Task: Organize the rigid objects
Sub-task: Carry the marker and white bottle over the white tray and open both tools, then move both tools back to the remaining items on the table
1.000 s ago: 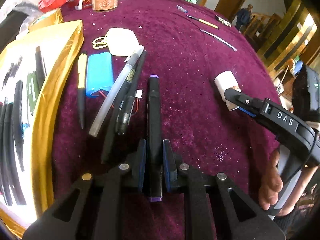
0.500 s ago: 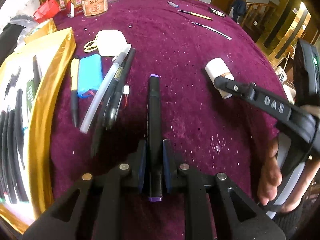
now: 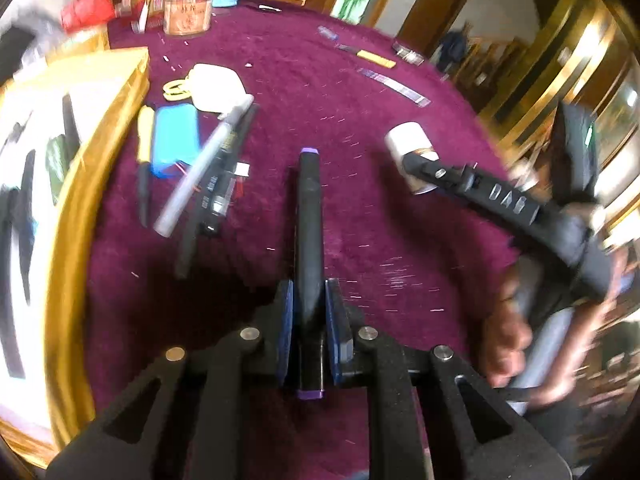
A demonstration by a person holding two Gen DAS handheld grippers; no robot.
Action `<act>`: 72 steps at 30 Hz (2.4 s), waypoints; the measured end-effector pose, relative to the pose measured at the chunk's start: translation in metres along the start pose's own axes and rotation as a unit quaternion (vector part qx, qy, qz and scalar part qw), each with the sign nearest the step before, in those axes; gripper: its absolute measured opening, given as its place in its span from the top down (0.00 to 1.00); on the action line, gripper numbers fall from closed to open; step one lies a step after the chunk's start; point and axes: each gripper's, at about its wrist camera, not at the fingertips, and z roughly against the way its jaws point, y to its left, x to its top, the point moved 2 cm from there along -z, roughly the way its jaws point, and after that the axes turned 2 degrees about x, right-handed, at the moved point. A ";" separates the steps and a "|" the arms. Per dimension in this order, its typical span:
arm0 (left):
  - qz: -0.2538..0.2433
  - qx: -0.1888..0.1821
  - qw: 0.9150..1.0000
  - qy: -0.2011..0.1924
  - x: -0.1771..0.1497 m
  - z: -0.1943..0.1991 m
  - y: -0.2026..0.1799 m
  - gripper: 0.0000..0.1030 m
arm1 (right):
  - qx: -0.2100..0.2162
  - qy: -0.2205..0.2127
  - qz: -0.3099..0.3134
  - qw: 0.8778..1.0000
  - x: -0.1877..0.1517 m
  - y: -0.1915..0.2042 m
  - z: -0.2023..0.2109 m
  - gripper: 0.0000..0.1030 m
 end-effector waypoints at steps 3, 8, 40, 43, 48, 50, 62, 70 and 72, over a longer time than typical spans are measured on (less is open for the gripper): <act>0.015 0.001 1.000 -0.001 -0.001 0.011 0.005 0.88 | 0.027 0.000 -0.033 0.999 -0.006 0.004 0.008 0.71; 0.031 -0.016 0.999 -0.040 -0.003 0.058 0.020 0.88 | 0.079 0.004 0.003 0.997 -0.029 0.066 0.023 0.71; 0.134 0.176 0.975 0.002 0.089 0.079 0.266 0.87 | 0.030 0.152 0.165 0.974 0.022 0.251 -0.187 0.71; 0.132 0.187 0.973 0.012 0.089 0.073 0.269 0.87 | -0.006 0.159 0.179 0.971 0.020 0.254 -0.197 0.70; 0.130 0.197 0.972 0.010 0.090 0.068 0.272 0.87 | -0.043 0.158 0.208 0.964 0.020 0.260 -0.202 0.69; 0.122 0.196 0.973 0.013 0.090 0.066 0.269 0.83 | -0.050 0.165 0.225 0.959 0.018 0.265 -0.201 0.68; 0.121 0.157 0.975 -0.100 0.046 0.132 0.188 0.43 | 0.125 0.056 0.122 0.983 0.008 0.207 -0.056 0.55; 0.093 0.059 0.992 -0.065 0.000 0.096 0.100 0.42 | 0.118 0.099 0.047 0.987 -0.016 0.134 -0.046 0.54; 0.090 0.056 0.993 -0.056 -0.004 0.092 0.089 0.42 | 0.105 0.099 0.038 0.989 -0.016 0.120 -0.045 0.54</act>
